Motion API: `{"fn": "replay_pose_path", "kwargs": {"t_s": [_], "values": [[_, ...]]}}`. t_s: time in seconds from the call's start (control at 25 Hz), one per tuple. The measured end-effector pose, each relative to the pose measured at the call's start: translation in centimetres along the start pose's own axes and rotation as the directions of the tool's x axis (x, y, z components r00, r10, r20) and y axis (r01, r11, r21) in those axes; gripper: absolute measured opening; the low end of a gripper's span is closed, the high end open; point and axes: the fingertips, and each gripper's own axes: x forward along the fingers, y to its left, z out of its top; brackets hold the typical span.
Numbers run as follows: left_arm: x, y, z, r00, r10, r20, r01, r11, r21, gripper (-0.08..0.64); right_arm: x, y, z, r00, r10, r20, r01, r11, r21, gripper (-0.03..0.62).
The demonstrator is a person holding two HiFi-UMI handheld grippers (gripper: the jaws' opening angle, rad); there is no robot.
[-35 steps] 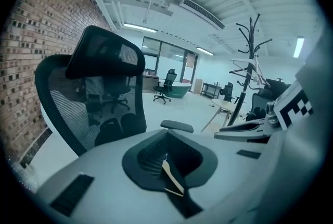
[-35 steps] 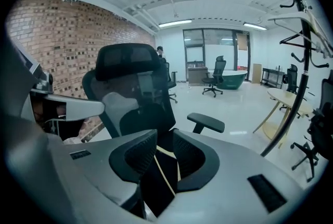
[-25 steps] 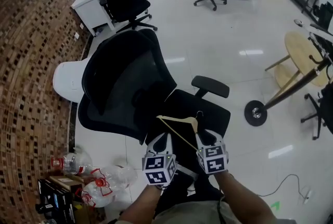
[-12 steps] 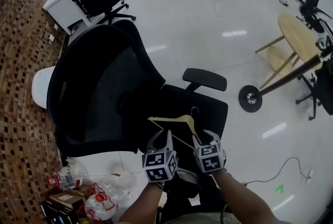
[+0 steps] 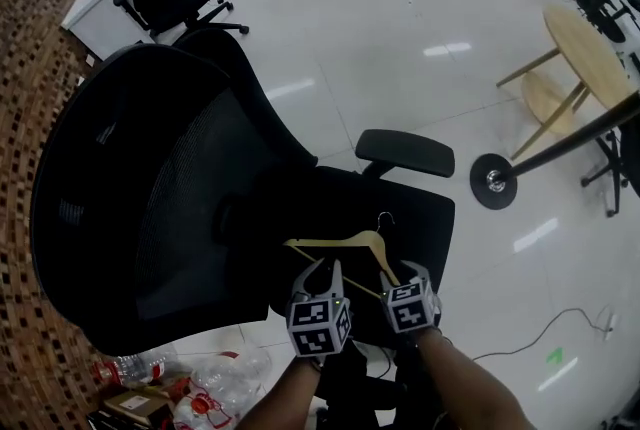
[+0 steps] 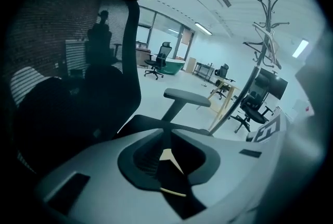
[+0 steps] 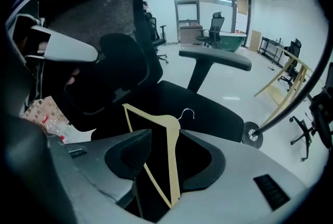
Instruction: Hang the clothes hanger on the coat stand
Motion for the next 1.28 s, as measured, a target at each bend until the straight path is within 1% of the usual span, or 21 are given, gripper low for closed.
{"fn": "replay_pose_path", "kwargs": {"t_s": [0.16,0.28,0.32,0.4,0.6,0.8,1.0,1.12,1.2,1.28], "values": [[3.1,0.7,-1.2,1.000,0.000,-0.028,-0.001,1.000,-0.007,0.066,4.4,-1.1,-2.0,0.999,0.002,-0.055,-0.002,1.000,0.005,0.167],[5.0,1.4,-2.3,0.999,-0.014,-0.045,0.013,1.000,-0.011,0.071,7.4,-1.7,-3.4,0.995,0.004,-0.102,-0.004,1.000,-0.004,0.168],[5.5,1.6,-2.6,0.999,-0.017,-0.052,0.016,1.000,-0.013,0.071,8.4,-1.9,-3.8,0.993,0.005,-0.118,-0.006,1.000,-0.006,0.183],[6.6,2.0,-3.3,0.998,-0.018,-0.065,0.016,1.000,-0.021,0.071,10.1,-2.4,-4.4,0.990,0.011,-0.143,-0.012,1.000,-0.009,0.184],[8.6,2.6,-4.5,0.996,-0.013,-0.089,0.011,1.000,-0.028,0.071,13.3,-2.9,-6.1,0.977,0.017,-0.211,-0.026,0.999,-0.038,0.184],[10.0,2.6,-5.4,0.994,-0.018,-0.104,0.016,1.000,-0.024,0.071,15.4,-3.2,-8.0,0.961,0.002,-0.275,-0.018,0.998,-0.055,0.184],[11.1,2.9,-6.2,0.992,-0.012,-0.128,0.010,1.000,-0.021,0.071,16.7,-3.5,-9.0,0.954,0.013,-0.299,-0.020,1.000,-0.020,0.184],[11.5,3.3,-6.6,0.991,-0.006,-0.137,0.002,1.000,-0.028,0.071,17.0,-3.4,-8.8,0.962,0.010,-0.274,-0.015,1.000,-0.015,0.183],[11.4,3.6,-6.6,0.990,-0.005,-0.140,0.000,0.999,-0.033,0.071,16.9,-3.5,-8.5,0.967,-0.012,-0.256,0.007,1.000,-0.023,0.175],[11.2,3.6,-6.5,0.990,-0.003,-0.139,-0.002,0.999,-0.037,0.071,16.9,-3.5,-8.6,0.966,-0.020,-0.257,0.012,0.999,-0.032,0.171]]}}
